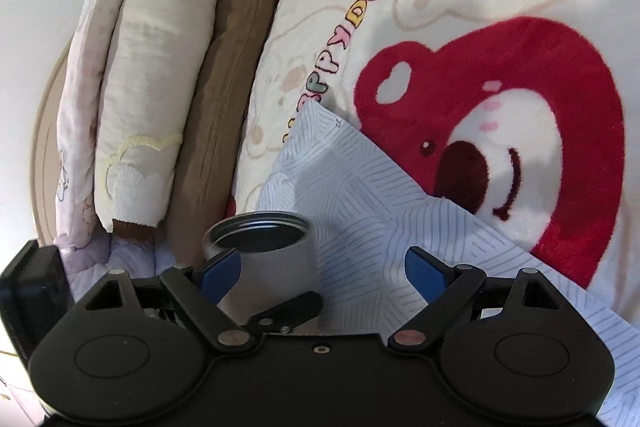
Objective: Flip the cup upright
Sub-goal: 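Lift the grey tumbler with the left tool and rotate it open end up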
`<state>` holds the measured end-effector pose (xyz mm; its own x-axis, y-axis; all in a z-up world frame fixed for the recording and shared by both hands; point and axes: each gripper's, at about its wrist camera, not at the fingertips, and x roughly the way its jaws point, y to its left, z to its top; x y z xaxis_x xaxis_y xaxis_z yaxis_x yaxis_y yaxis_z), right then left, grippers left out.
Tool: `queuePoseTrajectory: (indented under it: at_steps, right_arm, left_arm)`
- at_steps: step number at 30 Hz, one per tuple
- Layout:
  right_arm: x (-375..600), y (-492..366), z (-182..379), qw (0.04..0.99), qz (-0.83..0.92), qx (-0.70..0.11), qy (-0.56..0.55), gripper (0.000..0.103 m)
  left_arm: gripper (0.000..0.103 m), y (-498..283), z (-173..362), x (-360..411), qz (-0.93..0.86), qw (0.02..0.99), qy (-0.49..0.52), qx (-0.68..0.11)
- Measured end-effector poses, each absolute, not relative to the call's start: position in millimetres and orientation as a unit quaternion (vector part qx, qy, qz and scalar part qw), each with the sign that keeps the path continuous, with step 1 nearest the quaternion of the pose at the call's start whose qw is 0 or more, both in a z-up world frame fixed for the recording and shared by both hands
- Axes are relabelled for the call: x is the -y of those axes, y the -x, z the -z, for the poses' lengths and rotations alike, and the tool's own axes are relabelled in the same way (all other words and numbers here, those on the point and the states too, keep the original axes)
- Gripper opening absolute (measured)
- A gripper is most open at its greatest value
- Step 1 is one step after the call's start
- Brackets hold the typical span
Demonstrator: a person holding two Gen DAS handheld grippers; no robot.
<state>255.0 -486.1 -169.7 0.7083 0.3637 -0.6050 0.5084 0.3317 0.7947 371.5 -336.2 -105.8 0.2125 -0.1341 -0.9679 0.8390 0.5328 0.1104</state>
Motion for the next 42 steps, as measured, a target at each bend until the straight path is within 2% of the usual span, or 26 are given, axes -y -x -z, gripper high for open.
queuePoseTrajectory:
  at_steps: [3,9,17,22,30,35,42]
  right_arm:
    - [486.5,-252.7,167.2,0.722,0.045,-0.378,-0.578,0.093]
    - [492.3,-237.8,151.5,0.73,0.03,-0.353,-0.584,0.093]
    - [496.5,-219.7,145.4,0.734,0.019,-0.364,-0.572,0.093]
    - [488.9,-214.0,136.5,0.765,0.014,-0.434,-0.475,0.093]
    - [467.1,-201.4,116.7,0.8,-0.072,-0.474,-0.361,0.093]
    - [423.8,-184.9,91.8,0.836,-0.178,-0.465,-0.232,0.093]
    - [342.8,-168.6,66.5,0.836,-0.31,-0.44,-0.104,0.093]
  left_arm:
    - [0.077,-376.2,96.2,325.6,0.334,0.708,-0.282,-0.555]
    - [0.076,-369.2,75.1,317.1,0.335,0.716,-0.253,-0.558]
    - [0.076,-351.0,59.7,295.2,0.343,0.711,-0.221,-0.573]
    - [0.076,-331.7,44.2,268.9,0.341,0.708,-0.21,-0.581]
    - [0.076,-296.2,24.4,225.3,0.321,0.713,-0.205,-0.588]
    - [0.076,-279.2,24.2,190.0,0.308,0.717,-0.179,-0.599]
    - [0.076,-259.9,37.5,139.6,0.289,0.715,-0.148,-0.619]
